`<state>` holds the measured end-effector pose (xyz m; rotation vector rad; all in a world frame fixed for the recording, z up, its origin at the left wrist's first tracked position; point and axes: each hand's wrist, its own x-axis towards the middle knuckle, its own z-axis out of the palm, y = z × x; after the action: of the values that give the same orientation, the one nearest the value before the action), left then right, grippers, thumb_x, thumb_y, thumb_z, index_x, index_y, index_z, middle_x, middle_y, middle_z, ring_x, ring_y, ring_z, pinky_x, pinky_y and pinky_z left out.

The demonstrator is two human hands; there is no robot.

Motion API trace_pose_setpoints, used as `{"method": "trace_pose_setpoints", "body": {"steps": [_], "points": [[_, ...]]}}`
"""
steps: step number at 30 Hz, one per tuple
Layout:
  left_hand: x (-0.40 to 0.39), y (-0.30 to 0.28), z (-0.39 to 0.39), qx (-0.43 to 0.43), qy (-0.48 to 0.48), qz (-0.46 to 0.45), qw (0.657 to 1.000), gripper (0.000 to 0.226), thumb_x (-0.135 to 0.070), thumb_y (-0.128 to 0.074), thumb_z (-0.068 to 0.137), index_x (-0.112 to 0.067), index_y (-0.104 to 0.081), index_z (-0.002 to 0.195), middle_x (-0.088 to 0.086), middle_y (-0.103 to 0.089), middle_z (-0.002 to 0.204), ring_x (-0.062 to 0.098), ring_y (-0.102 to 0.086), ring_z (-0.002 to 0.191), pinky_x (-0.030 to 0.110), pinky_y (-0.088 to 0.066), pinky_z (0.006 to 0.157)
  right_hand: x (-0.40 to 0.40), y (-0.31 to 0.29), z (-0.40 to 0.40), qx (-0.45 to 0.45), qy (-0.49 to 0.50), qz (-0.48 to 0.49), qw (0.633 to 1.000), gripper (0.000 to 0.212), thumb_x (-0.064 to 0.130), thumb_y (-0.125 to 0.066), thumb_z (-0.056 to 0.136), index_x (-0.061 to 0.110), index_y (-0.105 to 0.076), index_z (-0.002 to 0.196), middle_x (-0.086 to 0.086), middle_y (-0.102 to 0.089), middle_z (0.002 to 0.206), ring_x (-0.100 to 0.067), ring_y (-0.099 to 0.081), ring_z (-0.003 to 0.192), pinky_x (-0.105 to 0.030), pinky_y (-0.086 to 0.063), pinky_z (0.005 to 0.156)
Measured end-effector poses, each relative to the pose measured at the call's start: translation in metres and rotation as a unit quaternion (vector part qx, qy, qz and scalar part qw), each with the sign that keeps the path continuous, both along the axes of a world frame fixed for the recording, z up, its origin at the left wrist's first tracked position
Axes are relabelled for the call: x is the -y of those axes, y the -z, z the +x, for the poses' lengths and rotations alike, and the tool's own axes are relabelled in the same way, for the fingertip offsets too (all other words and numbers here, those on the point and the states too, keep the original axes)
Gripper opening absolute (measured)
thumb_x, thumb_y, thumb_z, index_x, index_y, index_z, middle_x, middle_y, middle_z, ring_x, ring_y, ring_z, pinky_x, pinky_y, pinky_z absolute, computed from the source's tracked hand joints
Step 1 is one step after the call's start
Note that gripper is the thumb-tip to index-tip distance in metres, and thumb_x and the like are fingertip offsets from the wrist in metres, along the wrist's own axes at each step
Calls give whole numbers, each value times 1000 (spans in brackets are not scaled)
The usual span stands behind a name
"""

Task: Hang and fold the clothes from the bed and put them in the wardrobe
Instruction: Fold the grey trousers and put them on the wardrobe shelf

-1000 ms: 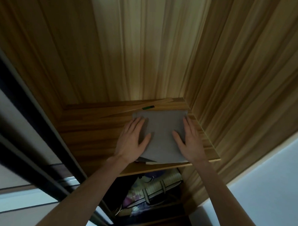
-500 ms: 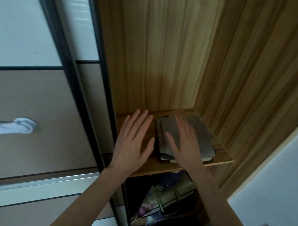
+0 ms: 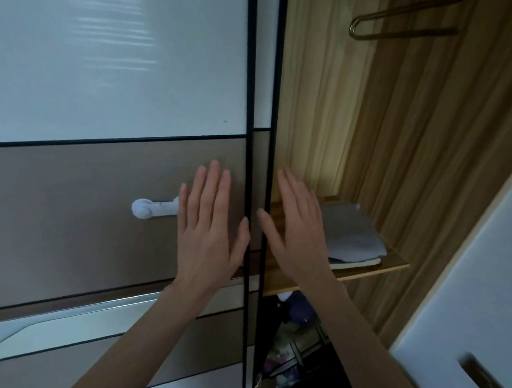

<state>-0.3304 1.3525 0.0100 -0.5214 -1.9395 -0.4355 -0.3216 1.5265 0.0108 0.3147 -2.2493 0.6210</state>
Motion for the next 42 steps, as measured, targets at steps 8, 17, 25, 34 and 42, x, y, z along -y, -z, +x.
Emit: {"method": "trace_pose_setpoints", "body": {"steps": [8,17,25,34,42], "points": [[11,15,-26,51,-45,-179,981,75,-44,-46,105,-8,-17,163,8,-9,172,24,-4,160,48,-8,129,42,-21,10,-26,-6,17,999,66,45,-41,109,17,-20,165,2,-12,173,-12,-5,160,-47,-13,129],[-11,21,-42,75,-51,-221,971,84,-56,-43,102,-9,-10,164,9,-1,173,26,5,160,47,-3,129,35,-34,-1,-29,7,54,998,64,43,-40,110,19,-19,165,1,-11,173,-13,-1,160,-52,-16,127],[-51,9,-30,-29,-18,-196,980,61,-35,-40,99,-4,-31,150,19,-36,150,30,-31,141,42,-2,128,39,-42,-15,-58,9,49,997,65,47,-44,108,20,-24,164,1,-12,173,-15,-5,160,-53,-14,127],[18,21,-14,7,104,-137,985,52,-15,-60,97,-1,-52,147,15,-44,158,29,-36,151,54,-32,121,-5,-42,-26,-53,60,16,997,63,47,-38,108,23,-21,165,6,-12,173,-14,-9,159,-55,-15,127],[64,8,-17,3,-38,-113,993,61,-24,-58,100,-9,-40,156,11,-31,166,28,-26,155,58,-21,124,-43,-43,-27,-64,115,15,991,63,46,-38,109,25,-20,165,4,-15,173,-20,-11,160,-50,-12,126]]}}
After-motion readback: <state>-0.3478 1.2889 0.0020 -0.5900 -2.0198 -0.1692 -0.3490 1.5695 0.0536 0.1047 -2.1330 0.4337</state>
